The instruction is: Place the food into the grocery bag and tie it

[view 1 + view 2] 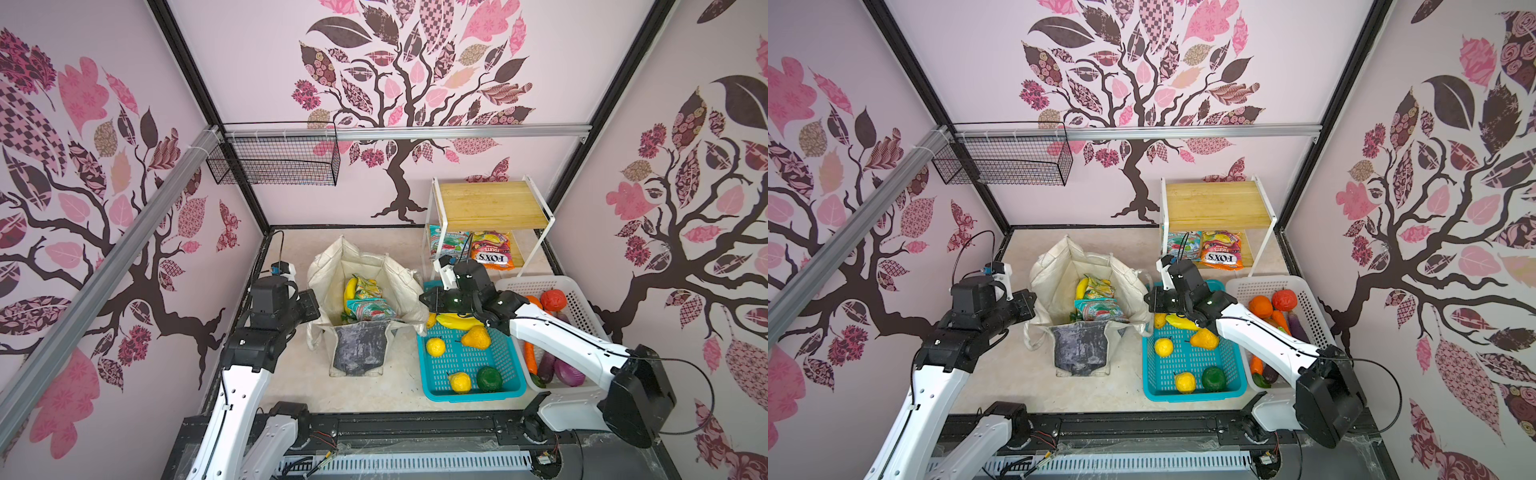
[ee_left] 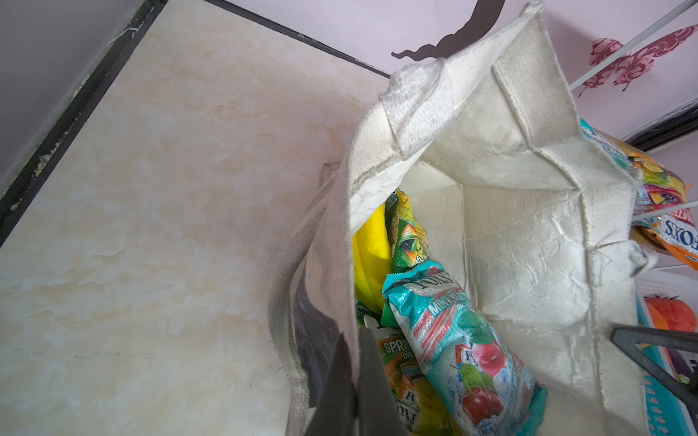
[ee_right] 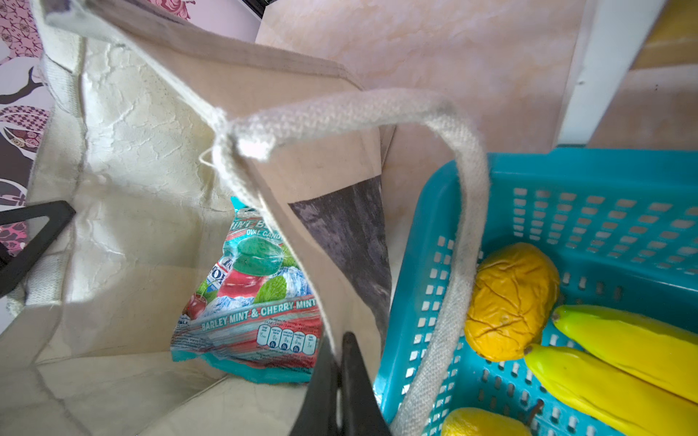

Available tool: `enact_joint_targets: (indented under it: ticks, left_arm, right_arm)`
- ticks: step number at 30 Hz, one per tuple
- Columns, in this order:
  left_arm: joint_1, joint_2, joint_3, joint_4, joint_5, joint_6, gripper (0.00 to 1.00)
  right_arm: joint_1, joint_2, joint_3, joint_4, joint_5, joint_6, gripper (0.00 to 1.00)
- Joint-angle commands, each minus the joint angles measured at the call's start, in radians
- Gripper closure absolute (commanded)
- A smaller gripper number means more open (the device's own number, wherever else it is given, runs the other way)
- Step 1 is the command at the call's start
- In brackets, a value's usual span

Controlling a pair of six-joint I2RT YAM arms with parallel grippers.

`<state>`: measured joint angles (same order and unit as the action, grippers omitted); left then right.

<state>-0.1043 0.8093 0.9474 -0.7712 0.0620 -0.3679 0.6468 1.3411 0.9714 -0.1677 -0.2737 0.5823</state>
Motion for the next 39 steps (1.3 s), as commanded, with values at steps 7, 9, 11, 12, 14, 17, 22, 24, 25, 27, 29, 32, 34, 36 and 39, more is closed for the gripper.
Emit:
enact_joint_targets:
  ticks: [7, 9, 11, 12, 14, 17, 22, 24, 25, 27, 29, 32, 34, 36, 39]
  left_arm:
    - [0.006, -0.018, 0.076, 0.019, 0.016, -0.067, 1.00]
    - [0.006, -0.001, 0.142, -0.011, 0.012, -0.072, 1.00]
    - [0.005, 0.018, 0.205, -0.041, 0.019, -0.071, 1.00]
    - [0.005, 0.025, 0.229, -0.046, 0.019, -0.071, 1.00]
    - [0.005, 0.030, 0.263, -0.052, 0.016, -0.071, 1.00]
    - [0.006, 0.038, 0.315, -0.078, 0.026, -0.075, 1.00]
    - [0.005, 0.042, 0.259, -0.050, -0.014, -0.069, 1.00]
    - [0.006, 0.065, 0.244, -0.070, -0.037, -0.074, 1.00]
    - [0.006, 0.070, 0.232, -0.075, -0.020, -0.081, 1.00]
    - [0.005, 0.057, 0.212, -0.065, 0.016, -0.084, 1.00]
    - [0.003, 0.031, 0.179, -0.033, 0.016, -0.100, 1.00]
    - [0.004, 0.019, 0.149, -0.031, -0.001, -0.099, 1.00]
    - [0.003, 0.015, 0.122, -0.026, 0.007, -0.096, 1.00]
    - [0.004, 0.004, 0.087, -0.006, 0.023, -0.098, 1.00]
    - [0.004, -0.016, 0.050, 0.010, 0.000, -0.087, 1.00]
  right_arm:
    - [0.016, -0.037, 0.176, -0.056, 0.026, -0.032, 1.00]
    - [0.016, -0.036, 0.235, -0.090, 0.039, -0.047, 1.00]
    - [0.016, -0.033, 0.286, -0.115, 0.039, -0.054, 1.00]
    - [0.017, -0.030, 0.316, -0.127, 0.039, -0.058, 1.00]
    - [0.016, -0.025, 0.378, -0.163, 0.050, -0.068, 1.00]
    - [0.017, -0.024, 0.449, -0.195, 0.059, -0.077, 1.00]
    - [0.019, -0.004, 0.477, -0.197, 0.034, -0.081, 1.00]
    - [0.021, 0.006, 0.474, -0.200, 0.033, -0.081, 1.00]
    - [0.020, 0.014, 0.476, -0.217, 0.041, -0.085, 1.00]
    - [0.020, 0.020, 0.465, -0.226, 0.051, -0.086, 1.00]
    - [0.020, 0.019, 0.443, -0.221, 0.059, -0.087, 1.00]
    - [0.020, 0.031, 0.430, -0.233, 0.076, -0.096, 1.00]
    - [0.020, 0.038, 0.421, -0.234, 0.092, -0.099, 1.00]
    - [0.020, 0.046, 0.403, -0.225, 0.092, -0.098, 1.00]
    - [0.020, 0.055, 0.375, -0.201, 0.083, -0.090, 1.00]
